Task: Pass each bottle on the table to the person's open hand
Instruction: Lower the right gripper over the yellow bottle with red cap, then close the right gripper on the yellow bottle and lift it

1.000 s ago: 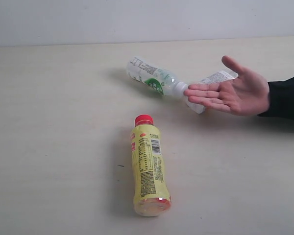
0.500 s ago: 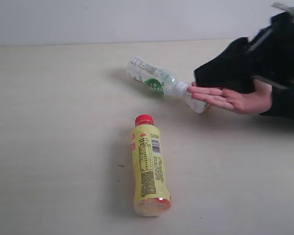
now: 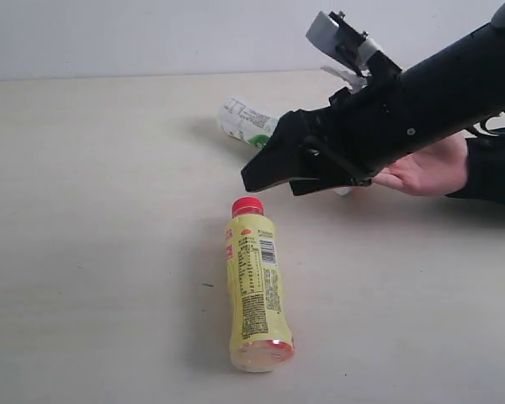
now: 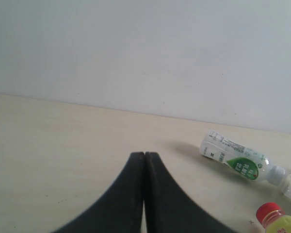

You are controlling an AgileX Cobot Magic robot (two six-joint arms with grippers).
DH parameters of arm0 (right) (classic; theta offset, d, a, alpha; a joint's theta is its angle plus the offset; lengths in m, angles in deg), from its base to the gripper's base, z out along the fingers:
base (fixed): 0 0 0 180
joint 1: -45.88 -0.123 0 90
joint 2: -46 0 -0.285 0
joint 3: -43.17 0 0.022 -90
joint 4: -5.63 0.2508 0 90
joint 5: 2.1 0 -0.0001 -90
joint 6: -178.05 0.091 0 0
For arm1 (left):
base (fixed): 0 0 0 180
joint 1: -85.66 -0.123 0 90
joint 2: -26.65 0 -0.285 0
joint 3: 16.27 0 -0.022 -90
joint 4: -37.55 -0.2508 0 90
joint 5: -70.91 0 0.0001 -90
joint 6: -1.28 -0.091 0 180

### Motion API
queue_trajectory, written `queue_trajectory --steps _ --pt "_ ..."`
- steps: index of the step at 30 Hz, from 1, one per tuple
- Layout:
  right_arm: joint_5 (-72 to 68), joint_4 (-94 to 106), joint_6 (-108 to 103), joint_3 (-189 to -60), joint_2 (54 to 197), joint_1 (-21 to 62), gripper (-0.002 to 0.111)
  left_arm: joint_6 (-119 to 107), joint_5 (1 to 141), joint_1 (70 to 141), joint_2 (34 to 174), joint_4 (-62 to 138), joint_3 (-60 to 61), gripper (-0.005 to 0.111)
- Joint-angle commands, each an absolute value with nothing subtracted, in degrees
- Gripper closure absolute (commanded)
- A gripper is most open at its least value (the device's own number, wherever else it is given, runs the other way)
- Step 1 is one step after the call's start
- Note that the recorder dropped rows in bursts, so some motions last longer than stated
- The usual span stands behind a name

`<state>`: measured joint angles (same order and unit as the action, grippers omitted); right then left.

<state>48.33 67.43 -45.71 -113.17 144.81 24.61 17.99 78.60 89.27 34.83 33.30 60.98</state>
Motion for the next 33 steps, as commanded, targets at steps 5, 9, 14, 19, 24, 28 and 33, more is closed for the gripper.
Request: queue_trajectory --steps 5,9,14,19,24,28,33 --pt "44.7 62.6 -39.5 -114.8 146.5 20.7 0.032 18.0 78.6 89.7 34.4 33.0 60.9 0.104" --pt "35.0 31.6 -11.5 -119.1 146.6 11.0 0.032 18.0 78.6 89.7 34.4 33.0 60.9 0.104" --pt "33.5 6.5 13.1 -120.5 150.1 4.1 0.021 18.0 78.6 89.7 34.4 33.0 60.9 0.104" --pt "30.6 6.9 13.1 -120.6 154.8 2.0 0.017 18.0 78.6 89.7 34.4 33.0 60.9 0.104" --pt "28.1 6.9 13.1 -120.6 158.3 1.6 0.017 18.0 78.6 89.7 34.4 33.0 60.9 0.104" --pt "27.7 6.9 13.1 -120.6 160.7 1.6 0.017 18.0 78.6 89.7 34.4 33.0 60.9 0.104" --pt "27.7 7.1 13.1 -120.6 162.5 1.6 0.02 18.0 78.6 89.7 34.4 33.0 60.9 0.104"
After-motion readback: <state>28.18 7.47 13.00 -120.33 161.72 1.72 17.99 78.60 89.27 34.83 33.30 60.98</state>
